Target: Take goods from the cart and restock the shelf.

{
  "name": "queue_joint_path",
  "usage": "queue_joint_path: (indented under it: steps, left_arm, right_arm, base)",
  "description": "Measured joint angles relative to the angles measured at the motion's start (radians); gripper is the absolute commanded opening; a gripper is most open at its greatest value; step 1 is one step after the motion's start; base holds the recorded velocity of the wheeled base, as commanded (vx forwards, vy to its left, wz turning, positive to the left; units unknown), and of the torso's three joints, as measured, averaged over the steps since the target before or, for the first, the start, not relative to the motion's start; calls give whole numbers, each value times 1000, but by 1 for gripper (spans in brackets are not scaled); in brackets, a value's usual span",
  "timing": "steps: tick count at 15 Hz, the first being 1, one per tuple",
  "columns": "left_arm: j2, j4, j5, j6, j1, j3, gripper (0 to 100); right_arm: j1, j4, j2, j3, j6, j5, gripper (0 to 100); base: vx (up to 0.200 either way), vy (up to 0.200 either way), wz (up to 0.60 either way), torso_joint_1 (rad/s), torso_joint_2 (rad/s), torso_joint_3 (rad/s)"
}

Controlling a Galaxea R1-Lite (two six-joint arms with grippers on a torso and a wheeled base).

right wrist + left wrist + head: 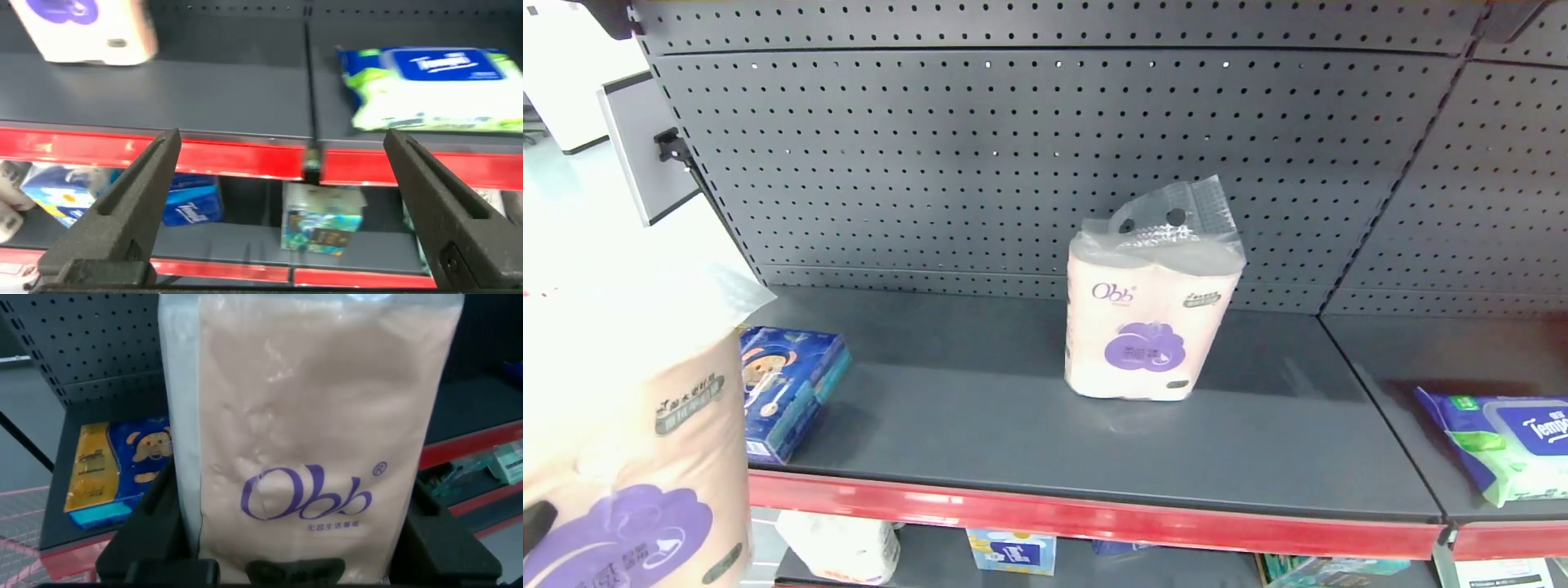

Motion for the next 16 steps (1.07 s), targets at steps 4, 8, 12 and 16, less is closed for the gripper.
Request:
queue_joint_path:
  steps: [4, 8, 12, 16]
  left_arm:
    - [0, 0, -63, 2, -3, 0, 0]
    - [14, 3, -116, 32, 0, 4, 0]
    - [64, -1, -39, 33, 4, -18, 0]
    - [140, -35, -49, 31, 3, -51, 0]
  right_arm:
    - [0, 0, 5, 0, 0, 2, 100]
    - [-5, -5, 49, -7, -11, -4, 100]
    - [-9, -9, 195, -226, 41, -5, 100]
    - [38, -51, 667, -516, 40, 146, 100]
  base:
    - [0, 0, 0, 0, 0, 0]
    - [0, 0, 0, 0, 0, 0]
    - [0, 0, 0, 0, 0, 0]
    - [0, 0, 0, 0, 0, 0]
